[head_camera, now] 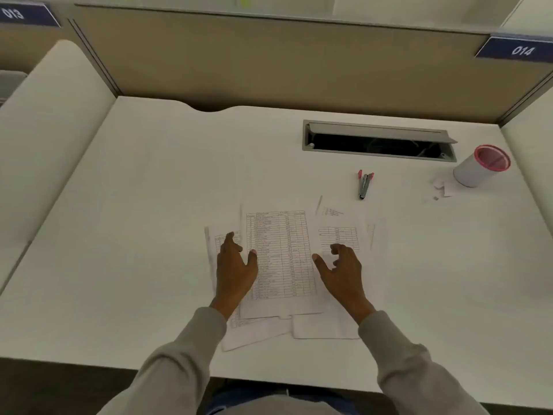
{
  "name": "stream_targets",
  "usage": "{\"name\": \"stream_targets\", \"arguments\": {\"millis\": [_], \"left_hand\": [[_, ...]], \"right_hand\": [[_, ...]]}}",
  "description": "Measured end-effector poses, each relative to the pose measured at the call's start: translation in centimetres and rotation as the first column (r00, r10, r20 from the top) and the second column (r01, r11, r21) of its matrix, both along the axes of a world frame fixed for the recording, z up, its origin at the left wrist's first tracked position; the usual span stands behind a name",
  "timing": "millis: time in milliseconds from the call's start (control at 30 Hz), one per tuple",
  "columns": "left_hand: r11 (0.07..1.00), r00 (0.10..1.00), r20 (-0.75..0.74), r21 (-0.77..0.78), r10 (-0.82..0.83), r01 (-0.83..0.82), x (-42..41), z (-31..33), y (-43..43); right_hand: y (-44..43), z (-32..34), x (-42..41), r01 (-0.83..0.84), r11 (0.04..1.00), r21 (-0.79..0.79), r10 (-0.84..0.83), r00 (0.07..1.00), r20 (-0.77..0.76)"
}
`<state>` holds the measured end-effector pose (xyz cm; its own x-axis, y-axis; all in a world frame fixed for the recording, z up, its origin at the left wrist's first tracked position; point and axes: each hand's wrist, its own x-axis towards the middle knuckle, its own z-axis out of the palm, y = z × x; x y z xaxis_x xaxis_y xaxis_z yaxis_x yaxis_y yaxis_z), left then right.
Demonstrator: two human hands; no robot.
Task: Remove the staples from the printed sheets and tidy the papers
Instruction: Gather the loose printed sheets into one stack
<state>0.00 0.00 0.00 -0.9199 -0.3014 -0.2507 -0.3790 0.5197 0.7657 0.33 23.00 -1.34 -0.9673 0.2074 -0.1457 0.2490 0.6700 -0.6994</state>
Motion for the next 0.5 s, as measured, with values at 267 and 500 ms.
{"name": "stream_targets", "arguments": {"millis": [267, 500], "left_hand": [[0.987, 0.973, 0.183, 0.052, 0.143, -0.155, -0.1, -0.1, 1.8], [0.961, 0.949, 0.241, 0.139, 0.201, -0.239, -0.7, 0.1, 2.2]], "right_hand": [[-1.8, -0.5, -0.2, 0.117, 0.993, 0.025, -0.119, 0.976, 0.179], [-2.6, -0.8, -0.4, 0.187, 0.982, -0.015, -0.181, 0.963, 0.201]]}}
